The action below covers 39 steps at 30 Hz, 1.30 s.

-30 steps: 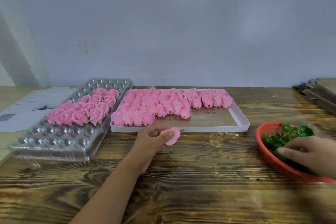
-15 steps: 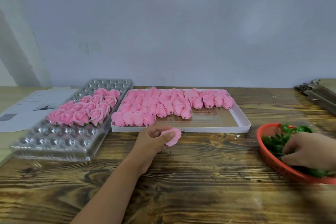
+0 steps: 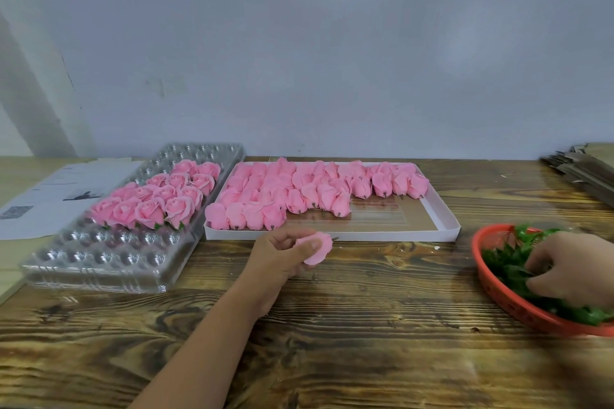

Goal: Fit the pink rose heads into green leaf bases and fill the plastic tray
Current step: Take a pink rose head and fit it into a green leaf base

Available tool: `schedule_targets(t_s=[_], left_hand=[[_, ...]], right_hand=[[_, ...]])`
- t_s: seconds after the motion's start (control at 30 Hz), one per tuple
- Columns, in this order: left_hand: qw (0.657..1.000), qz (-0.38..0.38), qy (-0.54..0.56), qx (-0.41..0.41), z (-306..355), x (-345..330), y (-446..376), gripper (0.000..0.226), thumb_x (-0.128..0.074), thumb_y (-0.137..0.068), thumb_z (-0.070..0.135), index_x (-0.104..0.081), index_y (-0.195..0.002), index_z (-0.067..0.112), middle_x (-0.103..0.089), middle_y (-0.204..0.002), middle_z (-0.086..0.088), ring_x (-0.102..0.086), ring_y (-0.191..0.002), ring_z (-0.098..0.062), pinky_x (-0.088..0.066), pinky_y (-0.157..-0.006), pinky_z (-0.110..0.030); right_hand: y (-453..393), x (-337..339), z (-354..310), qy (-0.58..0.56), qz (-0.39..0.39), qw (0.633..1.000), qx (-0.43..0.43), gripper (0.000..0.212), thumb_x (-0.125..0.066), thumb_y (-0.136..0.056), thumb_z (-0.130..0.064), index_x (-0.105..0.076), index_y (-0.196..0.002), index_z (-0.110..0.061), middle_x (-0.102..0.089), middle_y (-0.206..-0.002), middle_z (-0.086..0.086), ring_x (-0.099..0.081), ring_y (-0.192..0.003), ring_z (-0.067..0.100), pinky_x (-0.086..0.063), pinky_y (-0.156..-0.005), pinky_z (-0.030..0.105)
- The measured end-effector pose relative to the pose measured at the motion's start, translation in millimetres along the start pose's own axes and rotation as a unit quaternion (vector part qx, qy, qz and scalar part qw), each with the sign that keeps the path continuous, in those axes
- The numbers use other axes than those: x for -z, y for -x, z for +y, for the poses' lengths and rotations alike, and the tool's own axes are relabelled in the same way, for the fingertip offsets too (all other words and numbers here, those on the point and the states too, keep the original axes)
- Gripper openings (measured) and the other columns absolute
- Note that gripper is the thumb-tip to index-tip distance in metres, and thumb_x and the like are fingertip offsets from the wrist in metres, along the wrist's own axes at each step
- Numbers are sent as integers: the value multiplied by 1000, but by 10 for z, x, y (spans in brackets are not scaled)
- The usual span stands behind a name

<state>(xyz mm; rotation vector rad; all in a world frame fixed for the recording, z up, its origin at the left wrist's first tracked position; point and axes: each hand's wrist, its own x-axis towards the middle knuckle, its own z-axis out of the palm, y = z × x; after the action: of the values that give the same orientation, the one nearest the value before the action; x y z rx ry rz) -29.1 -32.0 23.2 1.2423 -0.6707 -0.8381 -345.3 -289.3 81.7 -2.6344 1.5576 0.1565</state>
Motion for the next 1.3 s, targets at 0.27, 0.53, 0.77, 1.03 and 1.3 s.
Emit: schedule_targets(t_s=[0.27, 0.53, 0.77, 1.03, 1.3], left_hand=[[1000, -1, 4, 4, 8, -5, -4, 28, -85, -66, 34, -82, -92, 25, -78, -108, -8, -74, -95, -17, -61, -75, -27], [1000, -4, 3, 3, 14, -4, 5, 30, -86, -66, 35, -82, -94, 25, -77, -110, -9, -74, -97, -18, -61, -78, -30], [1000, -3, 6, -1, 16, -9, -1, 34, -87, -64, 38, -82, -94, 25, -77, -110, -9, -73, -97, -18, -60, -76, -28], [1000, -3, 13, 4, 16, -5, -2, 35, -87, -64, 36, -82, -97, 22, -77, -112, -10, -73, -100, -20, -59, -75, -26], [1000, 1, -6, 2, 19, -12, 1, 36, -86, -62, 40, -82, -95, 26, -77, -110, -7, -73, -100, -19, -60, -77, -29]], right_hand=[[-77, -60, 204, -71, 51, 996, -16, 14, -74, -66, -35, -67, -54, -36, -59, -43, -21, -59, -34, 7, -45, -33, 21], [-201, -192, 373, -127, 93, 987, 3, 9, -60, -70, -52, -65, -65, -46, -57, -51, -36, -60, -37, 1, -48, -39, 21], [-371, -276, 555, -86, 185, 977, 55, 19, -38, -65, -71, -47, -79, -79, -50, -60, -50, -57, -46, -11, -39, -37, 16], [-583, -412, 876, -178, 212, 961, 13, 26, -41, -73, -75, -55, -88, -59, -61, -66, -38, -60, -40, -4, -46, -30, 23], [-472, -431, 829, -162, 241, 957, -14, 29, -75, -53, -61, -59, -75, -51, -59, -53, -20, -64, -54, 7, -58, -46, 37]])
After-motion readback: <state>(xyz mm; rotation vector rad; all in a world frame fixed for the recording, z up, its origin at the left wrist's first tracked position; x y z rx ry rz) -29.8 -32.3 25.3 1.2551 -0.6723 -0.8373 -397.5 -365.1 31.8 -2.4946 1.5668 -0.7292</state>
